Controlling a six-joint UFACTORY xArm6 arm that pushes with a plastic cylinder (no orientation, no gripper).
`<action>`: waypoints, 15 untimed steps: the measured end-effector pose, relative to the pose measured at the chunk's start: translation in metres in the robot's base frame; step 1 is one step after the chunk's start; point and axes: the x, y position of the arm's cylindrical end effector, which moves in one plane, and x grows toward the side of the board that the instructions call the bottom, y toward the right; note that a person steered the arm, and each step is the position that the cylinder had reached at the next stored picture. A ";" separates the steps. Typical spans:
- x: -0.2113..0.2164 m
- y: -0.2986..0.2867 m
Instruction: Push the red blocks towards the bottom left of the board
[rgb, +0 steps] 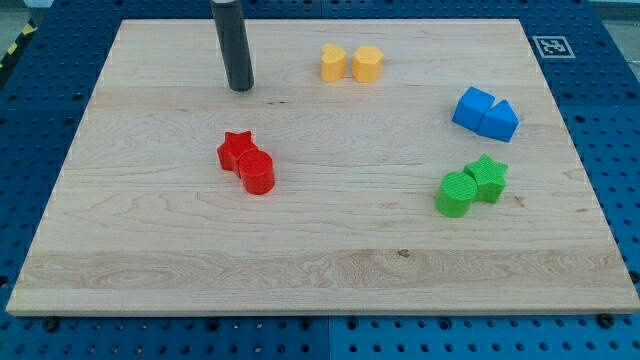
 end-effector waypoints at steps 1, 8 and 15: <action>0.002 0.000; 0.068 0.034; 0.201 0.064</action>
